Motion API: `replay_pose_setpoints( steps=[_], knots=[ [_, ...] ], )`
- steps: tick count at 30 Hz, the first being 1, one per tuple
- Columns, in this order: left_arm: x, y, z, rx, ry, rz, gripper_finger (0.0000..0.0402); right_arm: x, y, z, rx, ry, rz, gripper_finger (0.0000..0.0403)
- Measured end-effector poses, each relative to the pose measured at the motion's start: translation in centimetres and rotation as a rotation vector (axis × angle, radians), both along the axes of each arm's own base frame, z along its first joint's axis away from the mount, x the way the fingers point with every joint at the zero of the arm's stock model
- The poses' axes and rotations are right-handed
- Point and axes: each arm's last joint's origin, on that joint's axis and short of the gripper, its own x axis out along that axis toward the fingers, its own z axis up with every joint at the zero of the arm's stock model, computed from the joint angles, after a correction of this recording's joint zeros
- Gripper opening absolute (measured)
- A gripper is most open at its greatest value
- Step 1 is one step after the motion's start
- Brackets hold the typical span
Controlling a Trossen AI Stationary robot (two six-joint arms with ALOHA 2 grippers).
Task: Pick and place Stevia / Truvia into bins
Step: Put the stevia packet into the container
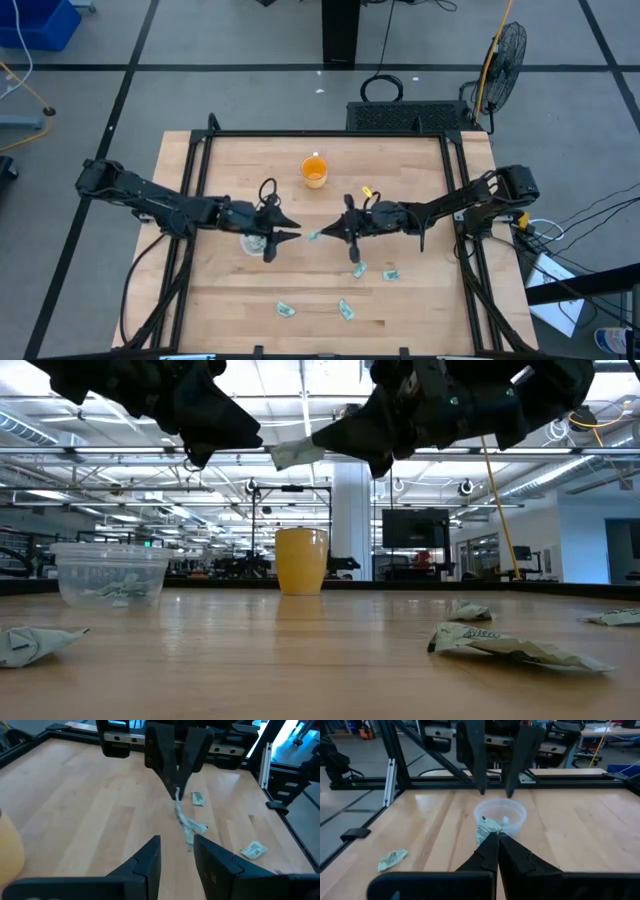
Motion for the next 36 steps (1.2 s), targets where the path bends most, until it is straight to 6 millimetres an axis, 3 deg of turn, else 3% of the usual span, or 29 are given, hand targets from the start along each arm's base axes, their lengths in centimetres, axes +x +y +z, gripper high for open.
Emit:
replay_pose_setpoints(
  steps=[5,16,25,30,36],
  knots=[
    [0.4,-0.1,-0.3,0.021,-0.009,-0.013,0.0129,0.1,0.0,0.2,0.001,-0.006,0.0,0.0],
    [2.3,0.6,-1.7,-0.001,-0.045,-0.004,0.0214,0.1,0.0,0.1,-0.004,-0.003,-0.003,0.0],
    [3.6,0.9,-3.5,-0.043,-0.041,-0.027,0.0218,0.1,0.0,0.1,-0.023,-0.005,0.0,0.0],
    [3.6,1.0,-3.4,-0.007,-0.052,-0.02,0.0176,0.1,0.0,0.1,-0.023,-0.005,0.0,0.0],
    [3.6,0.9,-3.2,0.028,-0.063,-0.043,0.0071,0.1,0.0,0.1,-0.025,-0.005,0.0,0.0]
  ],
)
